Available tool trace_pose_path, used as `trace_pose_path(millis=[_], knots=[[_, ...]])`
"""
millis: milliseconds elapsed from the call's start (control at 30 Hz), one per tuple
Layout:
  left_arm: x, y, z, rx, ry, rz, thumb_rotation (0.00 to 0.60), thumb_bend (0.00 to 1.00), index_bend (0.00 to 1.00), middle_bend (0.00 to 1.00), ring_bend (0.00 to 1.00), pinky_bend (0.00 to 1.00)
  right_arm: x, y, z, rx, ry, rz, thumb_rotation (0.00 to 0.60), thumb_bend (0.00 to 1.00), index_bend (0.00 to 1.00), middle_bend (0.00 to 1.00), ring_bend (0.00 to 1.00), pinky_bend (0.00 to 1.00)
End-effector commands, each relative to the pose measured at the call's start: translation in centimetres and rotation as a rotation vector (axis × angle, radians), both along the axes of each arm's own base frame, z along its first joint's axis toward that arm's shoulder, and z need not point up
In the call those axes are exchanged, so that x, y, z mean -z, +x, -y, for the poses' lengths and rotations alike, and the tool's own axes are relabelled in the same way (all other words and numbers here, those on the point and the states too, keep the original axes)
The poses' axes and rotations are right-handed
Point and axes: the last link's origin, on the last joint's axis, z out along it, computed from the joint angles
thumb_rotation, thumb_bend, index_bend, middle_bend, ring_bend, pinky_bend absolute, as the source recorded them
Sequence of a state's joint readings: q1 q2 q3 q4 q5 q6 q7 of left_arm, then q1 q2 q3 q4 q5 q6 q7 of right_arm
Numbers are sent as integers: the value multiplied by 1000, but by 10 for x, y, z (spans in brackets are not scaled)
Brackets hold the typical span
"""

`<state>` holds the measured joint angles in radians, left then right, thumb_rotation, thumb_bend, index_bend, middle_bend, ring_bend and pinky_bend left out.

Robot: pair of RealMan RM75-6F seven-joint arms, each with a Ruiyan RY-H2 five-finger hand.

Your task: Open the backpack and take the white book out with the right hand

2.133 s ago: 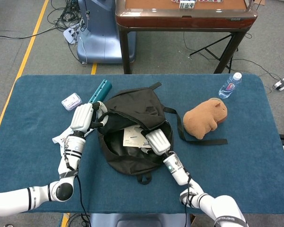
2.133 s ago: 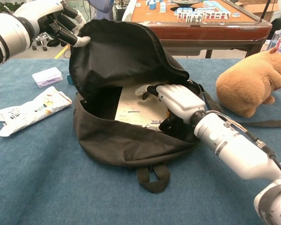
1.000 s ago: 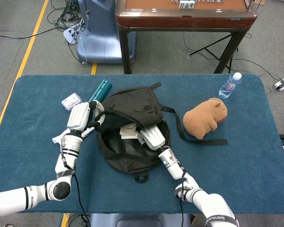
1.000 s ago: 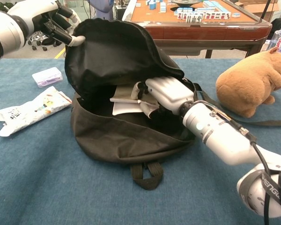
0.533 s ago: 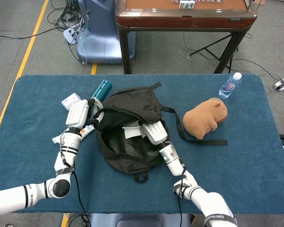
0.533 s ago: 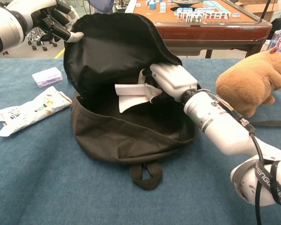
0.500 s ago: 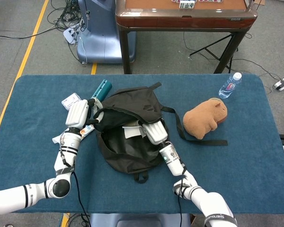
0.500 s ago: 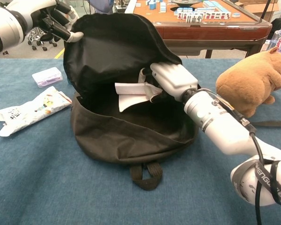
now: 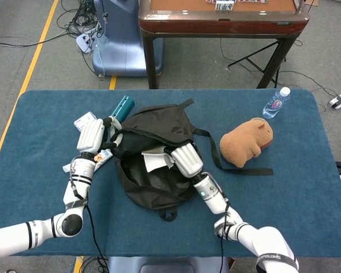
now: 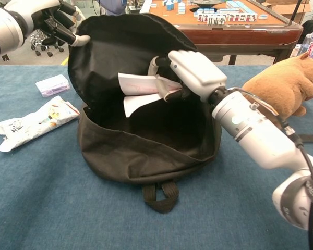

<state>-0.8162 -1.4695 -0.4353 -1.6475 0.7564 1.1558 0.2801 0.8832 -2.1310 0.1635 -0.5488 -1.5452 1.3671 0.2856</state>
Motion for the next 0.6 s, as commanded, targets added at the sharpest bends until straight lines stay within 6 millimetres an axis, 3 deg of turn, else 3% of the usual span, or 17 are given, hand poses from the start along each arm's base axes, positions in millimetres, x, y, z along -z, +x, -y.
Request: trace_pose_path(millis=[33,367,600], knots=[[-1,-1,0,-5,-5,-1,600,401,605,719,735,884,-25,-2,-14,-78,-13,33,600,553,781,631,554,580],[-1,-6,12,14,-77,-47,600,398,523,660,686,876,-112,8,-47,-114,27,135,600,553,794,642,580,618],[-6,-18,34,62,-141,-149,600,395,402,572,600,765,-184,19,-62,-74,46,217,600,553,796,643,589,621]])
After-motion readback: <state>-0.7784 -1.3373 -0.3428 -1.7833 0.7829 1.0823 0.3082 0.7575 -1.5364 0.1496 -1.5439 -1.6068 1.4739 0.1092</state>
